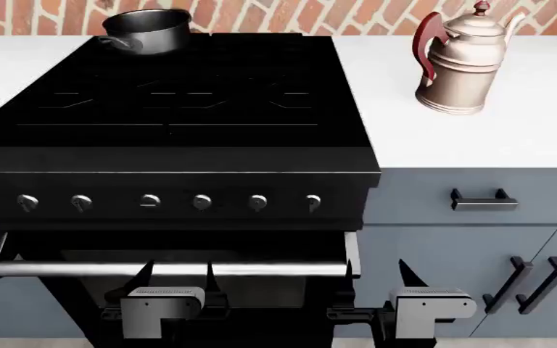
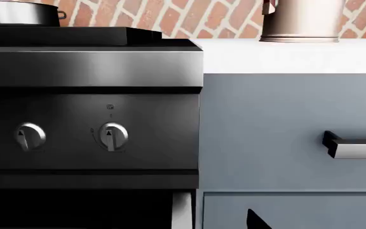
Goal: Pick the kettle from the counter and place it on a stove burner. Then turn the burner on.
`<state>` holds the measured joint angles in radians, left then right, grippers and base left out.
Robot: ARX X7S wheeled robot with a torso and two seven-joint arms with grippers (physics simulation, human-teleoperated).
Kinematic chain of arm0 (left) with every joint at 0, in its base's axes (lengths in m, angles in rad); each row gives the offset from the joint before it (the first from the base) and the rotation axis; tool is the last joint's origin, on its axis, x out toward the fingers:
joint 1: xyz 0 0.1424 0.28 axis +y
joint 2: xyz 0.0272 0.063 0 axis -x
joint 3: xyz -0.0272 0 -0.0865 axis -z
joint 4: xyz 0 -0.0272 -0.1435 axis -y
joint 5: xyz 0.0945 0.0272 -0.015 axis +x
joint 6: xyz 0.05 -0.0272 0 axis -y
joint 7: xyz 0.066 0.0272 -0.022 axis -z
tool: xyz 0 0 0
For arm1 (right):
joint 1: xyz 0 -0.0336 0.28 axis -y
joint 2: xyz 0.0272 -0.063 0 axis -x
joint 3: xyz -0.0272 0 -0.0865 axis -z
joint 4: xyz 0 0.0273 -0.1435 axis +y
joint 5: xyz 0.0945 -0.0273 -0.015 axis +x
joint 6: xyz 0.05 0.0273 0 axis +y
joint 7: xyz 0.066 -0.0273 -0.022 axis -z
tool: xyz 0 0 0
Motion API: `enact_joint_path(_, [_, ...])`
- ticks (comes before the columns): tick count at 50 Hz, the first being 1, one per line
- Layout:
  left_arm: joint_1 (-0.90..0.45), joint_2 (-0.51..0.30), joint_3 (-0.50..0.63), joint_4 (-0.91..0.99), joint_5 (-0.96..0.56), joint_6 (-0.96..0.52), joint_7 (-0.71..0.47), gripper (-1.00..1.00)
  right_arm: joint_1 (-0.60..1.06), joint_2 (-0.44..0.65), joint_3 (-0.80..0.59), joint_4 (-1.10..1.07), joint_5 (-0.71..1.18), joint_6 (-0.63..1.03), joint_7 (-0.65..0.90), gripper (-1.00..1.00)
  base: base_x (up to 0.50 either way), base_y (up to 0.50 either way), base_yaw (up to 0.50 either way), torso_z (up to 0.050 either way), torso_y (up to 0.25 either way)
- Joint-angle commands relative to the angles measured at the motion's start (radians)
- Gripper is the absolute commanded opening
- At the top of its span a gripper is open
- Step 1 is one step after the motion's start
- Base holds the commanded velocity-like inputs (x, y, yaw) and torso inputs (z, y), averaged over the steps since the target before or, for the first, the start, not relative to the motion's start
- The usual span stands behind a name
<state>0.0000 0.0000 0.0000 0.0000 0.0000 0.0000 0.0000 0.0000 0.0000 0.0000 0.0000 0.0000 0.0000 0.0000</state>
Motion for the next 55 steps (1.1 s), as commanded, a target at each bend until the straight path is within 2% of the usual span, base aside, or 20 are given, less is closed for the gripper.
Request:
enact_joint_path(1, [0.004, -0.011, 0.005, 0.027, -0.042, -0.050, -0.027, 1.00, -0.008, 0.014, -0.025, -0.017, 0.014, 0.005, 0.022, 1.00, 0.00, 0.00, 0.00, 0.000, 0.000])
enact_joint_path(4, [0.007, -0.016, -0.017, 0.079, -0.110, -0.143, -0.086, 1.00, -0.037, 0.026, -0.046, -0.066, 0.027, 0.010, 0.035, 1.00, 0.00, 0.00, 0.00, 0.000, 0.000])
enact_joint_path(8, [0.031, -0.030, -0.018, 0.132, -0.139, -0.142, -0.113, 1.00, -0.060, 0.037, -0.056, -0.096, 0.038, 0.001, 0.056, 1.00, 0.00, 0.00, 0.00, 0.000, 0.000])
enact_joint_path(11, [0.052, -0.054, -0.014, 0.203, -0.188, -0.127, -0.077, 1.00, -0.067, 0.047, -0.059, -0.138, 0.045, 0.030, 0.068, 1.00, 0.00, 0.00, 0.00, 0.028, 0.000])
enact_joint_path(15, [0.002, -0.092, -0.039, 0.434, -0.270, -0.281, -0.098, 1.00, -0.070, 0.087, -0.067, -0.482, 0.058, 0.240, 0.066, 1.00, 0.00, 0.00, 0.00, 0.050, 0.000])
enact_joint_path(18, [-0.082, -0.116, -0.061, 0.578, -0.336, -0.413, -0.135, 1.00, 0.002, 0.109, -0.058, -0.666, 0.074, 0.416, 0.068, 1.00, 0.00, 0.00, 0.00, 0.050, 0.000])
enact_joint_path(22, [-0.211, -0.141, -0.088, 0.694, -0.403, -0.541, -0.180, 1.00, 0.132, 0.124, -0.009, -0.831, 0.154, 0.636, 0.061, 1.00, 0.00, 0.00, 0.00, 0.050, 0.000])
enact_joint_path(25, [-0.222, -0.148, -0.113, 0.725, -0.440, -0.558, -0.183, 1.00, 0.152, 0.138, 0.015, -0.909, 0.184, 0.711, 0.061, 1.00, 0.00, 0.00, 0.00, 0.050, 0.000])
enact_joint_path(29, [-0.223, -0.165, -0.128, 0.763, -0.469, -0.580, -0.186, 1.00, 0.130, 0.148, 0.037, -0.965, 0.196, 0.731, 0.070, 1.00, 0.00, -0.02, 0.00, 0.050, 0.000])
enact_joint_path(37, [-0.229, -0.204, -0.159, 0.851, -0.530, -0.668, -0.231, 1.00, 0.112, 0.165, 0.060, -1.045, 0.255, 0.743, 0.081, 1.00, 0.18, -0.50, 0.00, 0.031, 0.000])
enact_joint_path(42, [-0.242, -0.221, -0.190, 0.904, -0.568, -0.701, -0.256, 1.00, 0.107, 0.340, -0.018, -1.046, 0.413, 0.657, 0.287, 1.00, 0.37, -0.46, 0.00, 0.000, 0.000])
enact_joint_path(45, [-0.247, -0.222, -0.204, 0.909, -0.583, -0.706, -0.265, 1.00, 0.115, 0.406, -0.057, -1.046, 0.459, 0.624, 0.360, 1.00, 0.40, -0.43, 0.00, 0.000, 0.000])
enact_joint_path(55, [-0.241, -0.233, -0.191, 0.927, -0.576, -0.695, -0.273, 1.00, 0.120, 0.446, -0.066, -1.037, 0.523, 0.592, 0.415, 1.00, 0.40, -0.43, 0.00, 0.000, 0.000])
